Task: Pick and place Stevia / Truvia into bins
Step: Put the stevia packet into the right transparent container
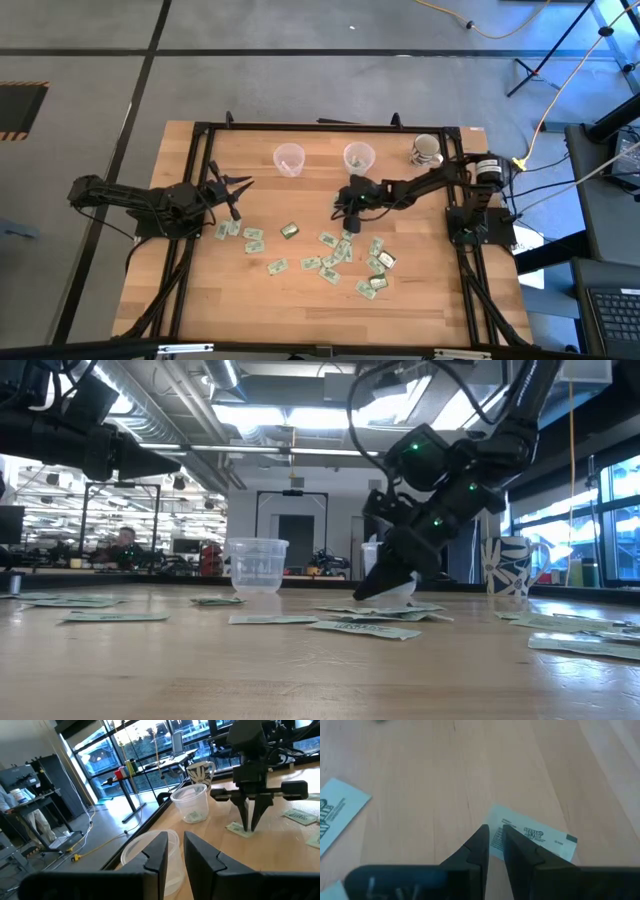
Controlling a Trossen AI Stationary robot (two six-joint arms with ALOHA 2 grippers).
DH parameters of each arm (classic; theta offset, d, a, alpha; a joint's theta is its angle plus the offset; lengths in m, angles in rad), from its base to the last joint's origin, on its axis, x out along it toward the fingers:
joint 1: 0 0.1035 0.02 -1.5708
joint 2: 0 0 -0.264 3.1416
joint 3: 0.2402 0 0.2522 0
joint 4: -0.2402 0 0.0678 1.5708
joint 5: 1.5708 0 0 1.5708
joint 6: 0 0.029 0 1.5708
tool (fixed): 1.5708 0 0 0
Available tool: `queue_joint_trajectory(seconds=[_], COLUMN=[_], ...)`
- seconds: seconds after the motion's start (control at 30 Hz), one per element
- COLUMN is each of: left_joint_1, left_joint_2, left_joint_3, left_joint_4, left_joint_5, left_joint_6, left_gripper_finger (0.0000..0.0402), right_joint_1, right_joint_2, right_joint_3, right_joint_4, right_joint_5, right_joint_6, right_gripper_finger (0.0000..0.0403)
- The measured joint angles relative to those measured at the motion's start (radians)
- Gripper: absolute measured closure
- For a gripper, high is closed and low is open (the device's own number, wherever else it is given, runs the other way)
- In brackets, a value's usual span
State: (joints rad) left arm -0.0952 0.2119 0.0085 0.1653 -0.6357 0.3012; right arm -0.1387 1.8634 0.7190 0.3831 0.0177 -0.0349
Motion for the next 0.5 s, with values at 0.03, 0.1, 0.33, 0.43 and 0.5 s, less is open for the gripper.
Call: queue_joint_trajectory(seconds=[0.03,0.1,0.33,0.43,0.5], left_joint_1=[0.000,0.000,0.000,0.000,0.000], left_joint_2=[0.000,0.000,0.000,0.000,0.000], left_joint_3=[0.000,0.000,0.000,0.000,0.000], left_joint_4=[-0.004,-0.013,-0.013,-0.013,-0.013], left_joint_5=[0.000,0.000,0.000,0.000,0.000], left_joint_6=[0.000,0.000,0.000,0.000,0.000], left_gripper_finger=[0.0345,0.0345,0.0345,0.0345,0.0345], right_joint_1=[0.000,0.000,0.000,-0.001,-0.001], right_joint_2=[0.005,0.013,0.015,0.016,0.016], right_joint_3=[0.001,0.001,0.001,0.000,0.000], right_joint_4=[0.003,0.001,-0.013,-0.014,-0.014], right_joint_5=[0.000,0.000,0.000,0.003,0.003], right_joint_6=[0.001,0.002,0.001,0.001,0.000], right_gripper_finger=[0.0344,0.0345,0.0370,0.0388,0.0397])
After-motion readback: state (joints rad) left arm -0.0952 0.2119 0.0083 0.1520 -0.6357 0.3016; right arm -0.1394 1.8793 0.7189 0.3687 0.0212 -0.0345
